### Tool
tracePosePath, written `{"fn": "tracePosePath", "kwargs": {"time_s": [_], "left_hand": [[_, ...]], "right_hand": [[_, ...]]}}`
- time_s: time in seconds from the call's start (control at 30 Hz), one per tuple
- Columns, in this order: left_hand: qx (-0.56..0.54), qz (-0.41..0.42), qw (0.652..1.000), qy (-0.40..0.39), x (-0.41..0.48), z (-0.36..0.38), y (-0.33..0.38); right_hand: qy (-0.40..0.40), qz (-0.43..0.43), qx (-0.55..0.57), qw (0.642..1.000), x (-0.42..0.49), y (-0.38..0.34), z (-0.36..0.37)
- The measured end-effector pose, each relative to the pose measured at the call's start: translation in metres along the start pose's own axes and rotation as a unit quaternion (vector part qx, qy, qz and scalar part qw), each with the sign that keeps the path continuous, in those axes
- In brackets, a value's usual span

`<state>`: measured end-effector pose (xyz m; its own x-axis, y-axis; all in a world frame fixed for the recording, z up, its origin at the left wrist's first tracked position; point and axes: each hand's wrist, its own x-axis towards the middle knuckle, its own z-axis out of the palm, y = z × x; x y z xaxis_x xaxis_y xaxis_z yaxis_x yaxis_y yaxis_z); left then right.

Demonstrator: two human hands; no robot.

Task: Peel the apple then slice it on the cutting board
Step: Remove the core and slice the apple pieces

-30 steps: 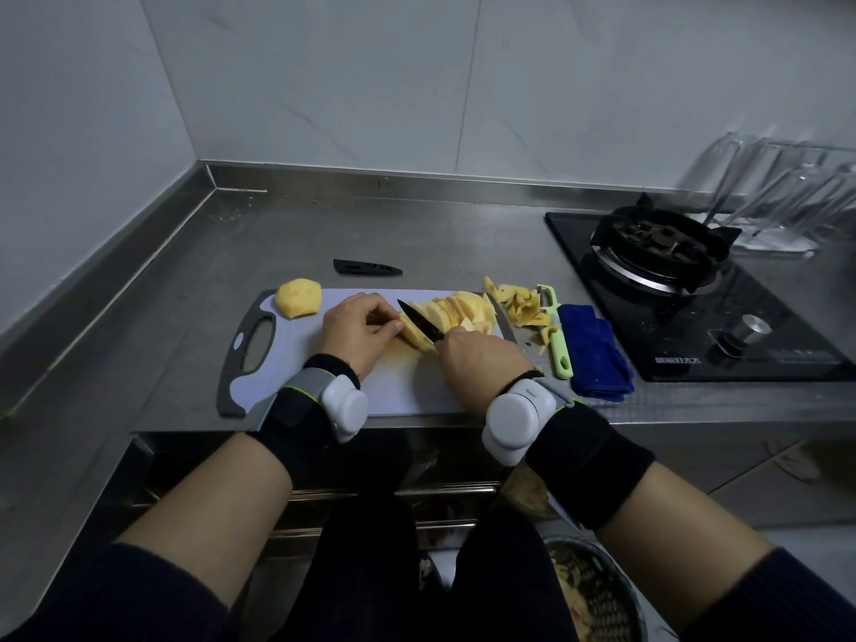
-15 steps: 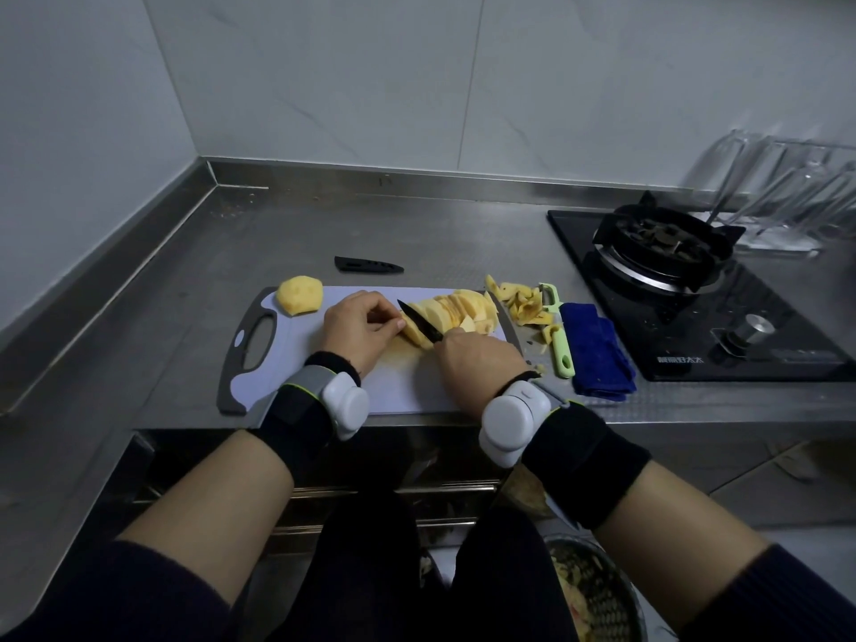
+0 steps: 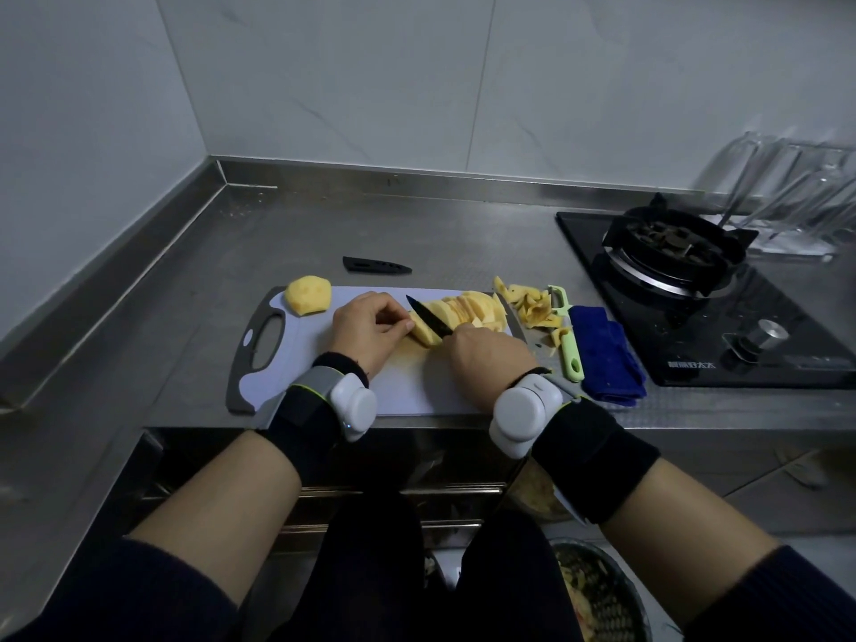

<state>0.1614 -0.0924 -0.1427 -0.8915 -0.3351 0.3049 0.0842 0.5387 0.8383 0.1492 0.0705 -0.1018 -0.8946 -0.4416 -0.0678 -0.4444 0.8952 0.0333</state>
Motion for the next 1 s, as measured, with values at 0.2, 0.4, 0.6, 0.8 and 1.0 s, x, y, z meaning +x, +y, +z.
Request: {"fn": "tracePosePath", "kwargs": {"time_s": [0.2, 0.4, 0.6, 0.8, 1.0], "left_hand": [[0.001, 0.004, 1.0, 0.004, 0.0, 0.001, 0.001], [-0.007, -0.001, 1.0, -0.001, -0.001, 0.001, 0.0], [-0.005, 0.0, 1.0, -0.002, 0.0, 0.001, 0.0], [0.004, 0.001, 1.0, -0.001, 0.001, 0.0, -0.001], [0.008, 0.004, 1.0, -0.001, 0.001, 0.0, -0.001]], "right_hand": [[0.009, -0.021, -0.024, 0.999, -0.004, 0.001, -0.004], [0.017, -0.009, -0.013, 1.0, -0.014, -0.001, -0.005], [0.001, -0.008, -0.035, 0.999, -0.012, -0.003, -0.005], [-0.023, 0.001, -0.033, 0.999, -0.009, -0.005, -0.004], [-0.018, -0.003, -0.036, 0.999, -0.006, -0.007, 0.004]]}}
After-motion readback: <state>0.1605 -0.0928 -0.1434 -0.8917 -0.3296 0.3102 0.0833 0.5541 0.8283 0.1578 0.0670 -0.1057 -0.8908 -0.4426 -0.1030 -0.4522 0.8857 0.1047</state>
